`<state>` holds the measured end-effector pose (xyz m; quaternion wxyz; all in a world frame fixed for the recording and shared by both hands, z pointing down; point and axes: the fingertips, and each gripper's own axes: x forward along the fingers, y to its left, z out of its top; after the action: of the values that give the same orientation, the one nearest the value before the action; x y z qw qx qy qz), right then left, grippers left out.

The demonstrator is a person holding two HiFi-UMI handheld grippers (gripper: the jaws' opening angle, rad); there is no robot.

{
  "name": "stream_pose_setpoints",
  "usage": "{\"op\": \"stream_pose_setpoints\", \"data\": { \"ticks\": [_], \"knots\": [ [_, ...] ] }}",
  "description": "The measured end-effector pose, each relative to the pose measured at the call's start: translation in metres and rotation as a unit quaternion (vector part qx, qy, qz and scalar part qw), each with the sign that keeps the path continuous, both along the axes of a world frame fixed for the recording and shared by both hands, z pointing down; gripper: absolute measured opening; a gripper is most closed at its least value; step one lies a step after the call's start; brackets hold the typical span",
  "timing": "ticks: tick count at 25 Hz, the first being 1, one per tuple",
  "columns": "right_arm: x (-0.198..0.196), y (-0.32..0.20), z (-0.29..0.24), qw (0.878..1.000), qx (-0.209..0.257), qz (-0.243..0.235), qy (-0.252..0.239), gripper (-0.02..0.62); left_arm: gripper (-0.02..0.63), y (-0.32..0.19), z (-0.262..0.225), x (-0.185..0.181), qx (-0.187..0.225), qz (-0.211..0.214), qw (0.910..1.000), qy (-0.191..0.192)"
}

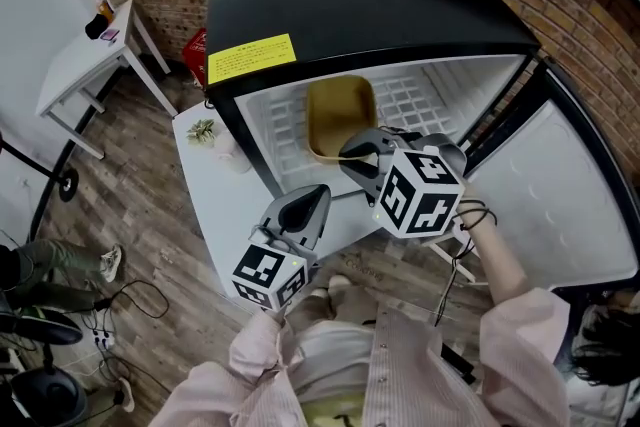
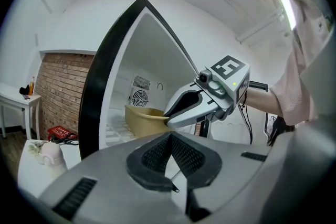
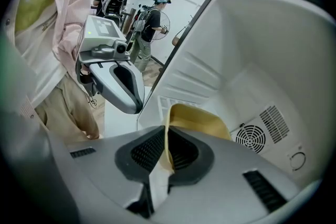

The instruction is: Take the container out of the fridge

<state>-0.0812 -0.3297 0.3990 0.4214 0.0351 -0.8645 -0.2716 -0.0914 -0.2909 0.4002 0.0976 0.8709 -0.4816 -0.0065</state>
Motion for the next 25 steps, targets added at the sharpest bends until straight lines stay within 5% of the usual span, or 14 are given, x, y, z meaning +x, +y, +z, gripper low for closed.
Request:
{"op": "stream_pose_setpoints", "data": {
  "ticks": [25],
  "knots": [
    [0.047,0.027,-0.013,0.987,0.038,0.128,-0.09,0.024,-0.009,0.012,-0.004,-0.001,0.015,0.015,0.9998,-0.008]
  ]
}}
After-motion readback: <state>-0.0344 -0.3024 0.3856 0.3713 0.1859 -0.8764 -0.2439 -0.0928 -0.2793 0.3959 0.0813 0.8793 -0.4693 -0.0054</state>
